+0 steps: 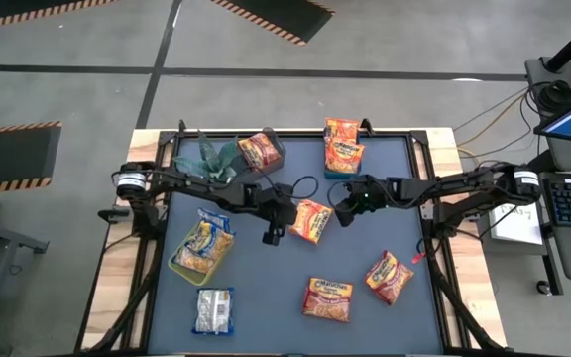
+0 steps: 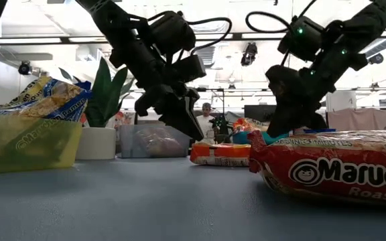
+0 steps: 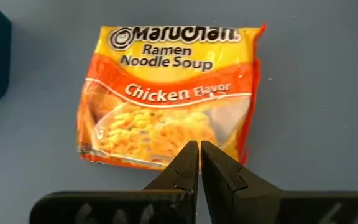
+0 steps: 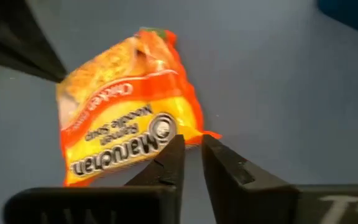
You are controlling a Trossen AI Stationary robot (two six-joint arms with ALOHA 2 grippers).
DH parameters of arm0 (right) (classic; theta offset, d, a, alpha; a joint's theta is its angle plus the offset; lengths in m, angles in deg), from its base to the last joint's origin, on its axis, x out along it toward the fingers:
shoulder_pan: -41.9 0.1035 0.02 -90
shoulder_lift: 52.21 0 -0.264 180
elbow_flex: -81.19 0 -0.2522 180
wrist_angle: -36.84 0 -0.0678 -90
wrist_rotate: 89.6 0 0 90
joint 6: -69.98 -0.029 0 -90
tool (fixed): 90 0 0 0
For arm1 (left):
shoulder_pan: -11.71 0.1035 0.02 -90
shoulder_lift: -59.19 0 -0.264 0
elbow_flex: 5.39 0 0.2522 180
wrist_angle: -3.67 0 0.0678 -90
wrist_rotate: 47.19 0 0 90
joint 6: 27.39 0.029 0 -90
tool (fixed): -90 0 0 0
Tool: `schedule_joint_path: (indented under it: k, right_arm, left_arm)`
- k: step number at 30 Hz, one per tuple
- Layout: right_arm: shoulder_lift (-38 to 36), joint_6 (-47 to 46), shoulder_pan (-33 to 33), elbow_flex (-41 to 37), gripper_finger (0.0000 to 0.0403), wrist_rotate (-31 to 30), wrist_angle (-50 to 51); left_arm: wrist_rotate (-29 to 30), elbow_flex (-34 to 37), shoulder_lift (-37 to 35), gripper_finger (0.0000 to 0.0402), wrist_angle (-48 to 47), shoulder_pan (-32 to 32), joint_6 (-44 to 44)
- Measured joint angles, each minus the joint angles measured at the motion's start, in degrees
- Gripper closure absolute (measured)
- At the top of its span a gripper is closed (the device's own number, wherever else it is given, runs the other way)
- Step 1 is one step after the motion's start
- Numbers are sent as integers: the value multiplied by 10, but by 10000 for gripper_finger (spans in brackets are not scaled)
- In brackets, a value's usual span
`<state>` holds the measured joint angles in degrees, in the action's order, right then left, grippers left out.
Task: Sort Maruchan noodles
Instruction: Put the orange noodle pack into the blue bin
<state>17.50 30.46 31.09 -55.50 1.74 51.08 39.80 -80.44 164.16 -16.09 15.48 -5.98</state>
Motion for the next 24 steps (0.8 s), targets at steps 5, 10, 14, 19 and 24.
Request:
schedule_joint_path:
  k: [5,10,14,19,24]
  right_arm:
    - [1,-30,-16,-11,298,1,-2]
    - [14,-36,-17,-13,221,2,-26]
    - [33,-36,-17,-13,169,5,-58]
    - [58,-39,-19,-12,118,12,-75]
    - [90,-41,-19,-12,85,28,-127]
  left_arm:
    - [-3,7,0,400,-2,0,-10]
    - [-12,12,1,400,10,0,-12]
    - [-24,14,17,400,32,0,-12]
    - [-43,13,39,400,48,0,-27]
    - [-55,12,47,400,47,4,-44]
